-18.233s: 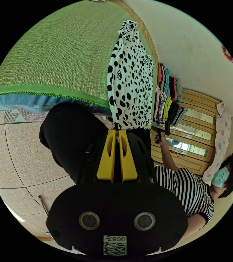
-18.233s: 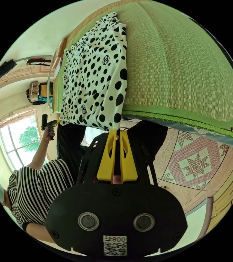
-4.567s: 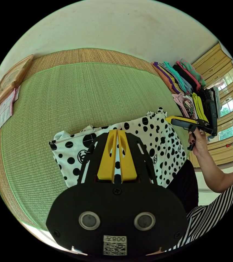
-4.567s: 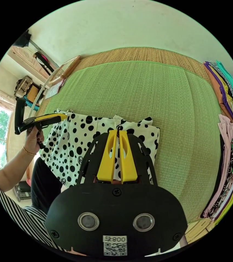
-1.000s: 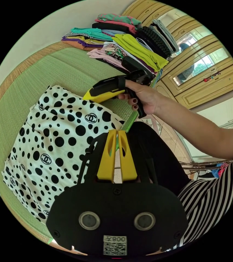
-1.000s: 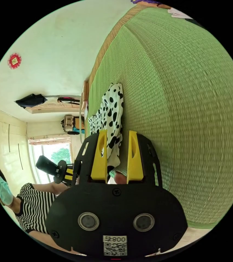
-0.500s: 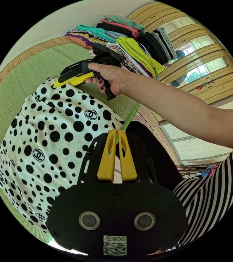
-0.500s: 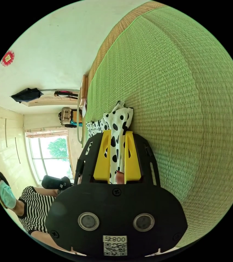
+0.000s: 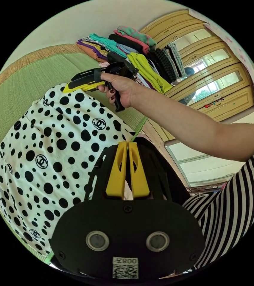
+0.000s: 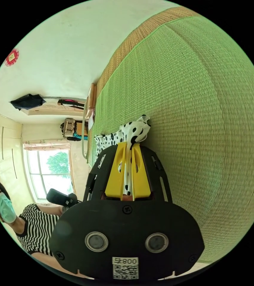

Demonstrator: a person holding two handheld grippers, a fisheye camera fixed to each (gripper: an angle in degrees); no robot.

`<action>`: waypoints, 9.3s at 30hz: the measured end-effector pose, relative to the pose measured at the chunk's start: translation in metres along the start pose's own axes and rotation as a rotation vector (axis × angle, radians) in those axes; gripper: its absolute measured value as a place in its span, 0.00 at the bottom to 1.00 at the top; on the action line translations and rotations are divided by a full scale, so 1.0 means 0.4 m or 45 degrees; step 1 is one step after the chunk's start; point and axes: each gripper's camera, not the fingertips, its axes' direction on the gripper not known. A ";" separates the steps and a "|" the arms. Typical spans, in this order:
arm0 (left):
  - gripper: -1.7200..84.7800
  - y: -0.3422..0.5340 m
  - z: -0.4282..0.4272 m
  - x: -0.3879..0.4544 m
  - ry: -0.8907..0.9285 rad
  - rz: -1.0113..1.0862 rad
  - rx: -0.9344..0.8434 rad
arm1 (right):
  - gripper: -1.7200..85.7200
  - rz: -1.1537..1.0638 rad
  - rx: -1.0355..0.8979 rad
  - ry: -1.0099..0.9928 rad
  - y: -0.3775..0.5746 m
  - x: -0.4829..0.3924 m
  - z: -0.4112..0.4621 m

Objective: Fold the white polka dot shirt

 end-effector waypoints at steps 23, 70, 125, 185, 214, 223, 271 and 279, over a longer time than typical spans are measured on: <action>0.03 0.861 -0.783 -0.356 0.138 -0.709 0.706 | 0.04 -0.279 -0.090 0.313 -0.078 -0.713 0.602; 0.09 1.060 -1.290 -0.486 -0.149 -0.742 0.343 | 0.05 -0.601 -0.534 0.629 -0.211 -1.068 1.290; 0.02 0.863 -1.266 -0.487 -0.213 -0.824 0.300 | 0.02 -0.560 -0.452 0.413 -0.107 -0.850 1.167; 0.03 0.328 -0.388 0.031 -0.554 -0.110 -0.251 | 0.14 0.074 -0.266 -0.147 0.395 -0.177 0.770; 0.03 0.529 -0.514 -0.102 -0.455 -0.181 -0.144 | 0.09 0.159 -0.289 -0.281 0.361 -0.135 0.808; 0.03 0.759 -0.728 -0.286 -0.240 -0.532 0.117 | 0.04 0.142 -0.274 -0.348 0.371 -0.153 0.773; 0.06 1.037 -0.713 -0.648 0.718 -1.256 0.940 | 0.04 -0.021 -0.171 -0.451 0.573 -0.274 0.297; 0.05 0.820 -0.607 -0.533 0.782 -0.988 0.858 | 0.04 -0.058 -0.033 -0.530 0.730 -0.242 0.073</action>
